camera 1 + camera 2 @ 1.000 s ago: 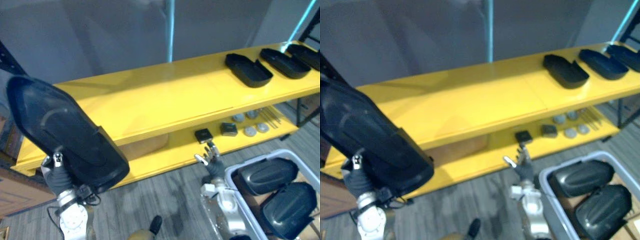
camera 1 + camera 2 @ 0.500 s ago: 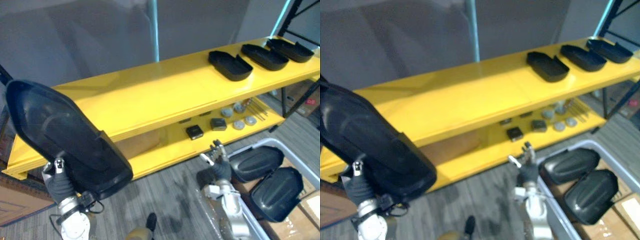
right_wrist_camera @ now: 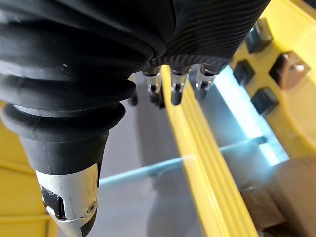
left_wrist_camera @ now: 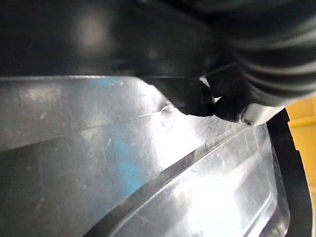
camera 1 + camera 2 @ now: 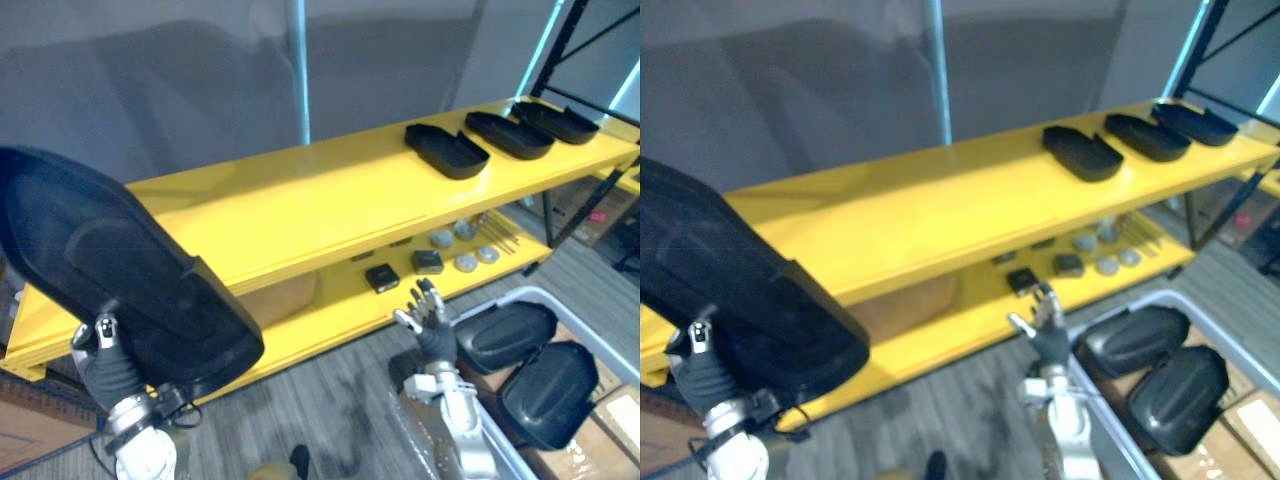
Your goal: Walk over and take plastic housings, then place them on the shelf
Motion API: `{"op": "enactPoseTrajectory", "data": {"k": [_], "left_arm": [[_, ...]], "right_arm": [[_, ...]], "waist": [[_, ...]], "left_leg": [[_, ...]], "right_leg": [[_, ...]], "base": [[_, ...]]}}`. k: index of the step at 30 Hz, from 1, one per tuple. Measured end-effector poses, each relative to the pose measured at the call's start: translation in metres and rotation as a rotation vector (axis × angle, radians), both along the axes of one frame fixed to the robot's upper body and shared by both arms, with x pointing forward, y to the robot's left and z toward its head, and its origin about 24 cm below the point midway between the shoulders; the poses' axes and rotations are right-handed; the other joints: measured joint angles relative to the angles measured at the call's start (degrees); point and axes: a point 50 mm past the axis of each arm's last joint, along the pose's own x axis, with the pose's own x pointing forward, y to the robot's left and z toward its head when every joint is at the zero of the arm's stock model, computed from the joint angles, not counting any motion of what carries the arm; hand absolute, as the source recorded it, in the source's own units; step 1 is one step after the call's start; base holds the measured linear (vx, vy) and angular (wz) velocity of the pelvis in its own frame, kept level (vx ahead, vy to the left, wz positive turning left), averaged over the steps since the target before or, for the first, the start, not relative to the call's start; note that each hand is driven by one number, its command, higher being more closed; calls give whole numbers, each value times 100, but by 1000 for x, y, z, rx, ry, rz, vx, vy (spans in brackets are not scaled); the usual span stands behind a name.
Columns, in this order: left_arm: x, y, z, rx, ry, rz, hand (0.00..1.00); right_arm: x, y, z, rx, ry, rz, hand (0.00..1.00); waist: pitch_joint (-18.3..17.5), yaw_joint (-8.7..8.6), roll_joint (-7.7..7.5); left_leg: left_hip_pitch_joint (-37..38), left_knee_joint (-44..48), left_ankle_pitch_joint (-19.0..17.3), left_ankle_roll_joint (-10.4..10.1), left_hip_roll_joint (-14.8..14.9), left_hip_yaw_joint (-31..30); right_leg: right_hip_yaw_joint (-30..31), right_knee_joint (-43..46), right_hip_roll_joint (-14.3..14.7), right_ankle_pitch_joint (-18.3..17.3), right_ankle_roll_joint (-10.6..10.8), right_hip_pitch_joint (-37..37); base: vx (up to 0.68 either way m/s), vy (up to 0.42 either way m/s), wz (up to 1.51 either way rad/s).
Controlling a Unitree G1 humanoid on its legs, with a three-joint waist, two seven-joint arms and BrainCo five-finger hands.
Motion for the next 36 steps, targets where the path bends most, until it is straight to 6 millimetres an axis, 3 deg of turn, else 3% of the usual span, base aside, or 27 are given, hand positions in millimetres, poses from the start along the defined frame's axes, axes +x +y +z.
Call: {"op": "enactPoseTrajectory", "data": {"k": [1, 2, 4, 6, 7, 9, 11, 12, 17, 21, 26, 33, 36], "left_arm": [[2, 3, 4, 30, -9, -10, 100], [5, 5, 7, 51, -14, -16, 100], [5, 10, 8, 59, -15, 4, 100], [5, 10, 6, 51, -11, 11, 100], [5, 10, 5, 46, -6, 11, 100], [5, 10, 4, 44, 0, 10, 100], [5, 11, 5, 46, 8, 12, 100], [5, 9, 2, 29, 18, 13, 100], [10, -9, -7, -55, 44, -22, 100], [13, -15, -5, -43, 42, -49, 100], [20, -15, 0, -8, 35, -75, 100], [38, -11, 11, 88, 51, -180, 100], [53, -13, 12, 82, 65, -232, 100]], "right_arm": [[1, 1, -3, 6, 13, -2, 0], [1, 2, -6, 16, 22, -2, 0], [1, 2, -5, 22, 16, 4, 0], [0, 1, -4, 22, 9, 6, 0], [-3, -1, -2, 22, 0, 1, 0], [-5, -2, 2, 21, -22, 0, 0], [-4, -2, 11, 23, -67, 10, 0], [-3, -5, 14, 11, -88, 13, 0], [-2, -22, 20, -36, -119, 38, 0], [-3, -18, 32, -1, -186, 97, 0], [-2, 1, 48, 72, -270, 173, 0], [1, 10, 81, 100, -402, 156, 0], [0, 4, 95, 90, -448, 132, 0]], "waist": [[29, 1, 9], [64, -25, 40], [64, -101, 39], [67, -194, 49], [69, -246, 45], [60, -265, 31], [-36, -247, -122], [-65, -244, -136], [-343, -221, 343], [-342, -232, 324], [-295, -205, 21], [-348, -197, 98], [-392, -326, 148]], "left_leg": [[117, -52, -39, 66, 96, 4], [220, -61, -103, 80, 182, 1], [313, 4, -264, 22, 327, 11], [361, 19, -330, -44, 469, 6], [359, 38, -367, -101, 524, -6], [389, 55, -437, -199, 561, -9], [381, 34, -511, -322, 491, 84], [420, 3, -542, -403, 522, 204], [555, -228, -365, -807, 1069, 643], [729, -307, -355, -826, 1132, 830], [798, -313, -413, -741, 996, 929], [986, -311, -589, -673, 956, 1204], [993, -319, -574, -689, 976, 1303]], "right_leg": [[86, 578, -46, 200, -91, -272], [81, 823, -71, 95, -124, -386], [71, 595, -26, -191, 66, -500], [94, 48, 34, -174, 162, -602], [95, -279, 33, -73, 282, -663], [81, -712, 36, 172, 293, -631], [41, -1335, 38, 261, 327, -452], [11, -1647, 31, 796, 677, -330], [-274, -2100, 594, 953, 531, -42], [-284, -2177, 673, 951, 527, 164], [-242, -2340, 529, 975, 566, 255], [-80, -2511, 507, 1035, 593, 428], [-33, -2574, 532, 1099, 590, 401]], "base": [[-2, 73, -17], [-15, 68, -19], [-100, 72, -16], [-158, 54, -4], [-131, -7, 8], [-74, -88, 9], [54, -254, 8], [108, -290, 9], [200, -197, 10], [148, -48, 0], [30, 57, -1], [-52, 32, -15], [-50, -9, -16]]}}
